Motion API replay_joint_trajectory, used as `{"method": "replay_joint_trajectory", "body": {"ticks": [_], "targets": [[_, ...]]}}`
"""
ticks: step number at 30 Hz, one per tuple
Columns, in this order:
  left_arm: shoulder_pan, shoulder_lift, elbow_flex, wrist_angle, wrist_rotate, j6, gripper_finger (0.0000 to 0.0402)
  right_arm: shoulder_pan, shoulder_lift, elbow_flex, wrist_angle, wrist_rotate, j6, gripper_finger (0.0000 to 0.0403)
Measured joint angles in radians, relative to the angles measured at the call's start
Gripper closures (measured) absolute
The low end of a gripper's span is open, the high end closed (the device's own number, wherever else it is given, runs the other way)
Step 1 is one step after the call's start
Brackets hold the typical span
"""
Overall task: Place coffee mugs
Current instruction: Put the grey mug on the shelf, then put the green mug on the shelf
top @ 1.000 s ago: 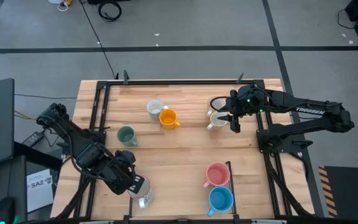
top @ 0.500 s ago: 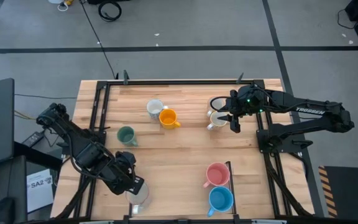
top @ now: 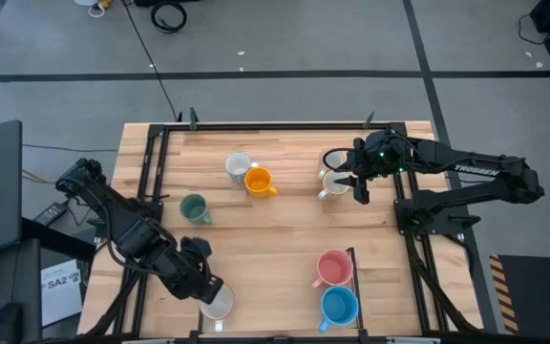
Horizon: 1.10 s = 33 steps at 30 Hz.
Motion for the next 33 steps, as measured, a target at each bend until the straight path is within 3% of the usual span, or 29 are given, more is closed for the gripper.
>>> {"method": "replay_joint_trajectory", "body": {"ticks": [19, 33], "targets": [[0.000, 0.000, 0.000, 0.101, 0.045, 0.004, 0.0292, 0.000, 0.000, 0.000, 0.000, 0.000, 0.000, 0.0241], [0.000, 0.001, 0.000, 0.100, 0.169, 0.005, 0.0292, 0.000, 0.000, 0.000, 0.000, 0.000, 0.000, 0.0240]]}}
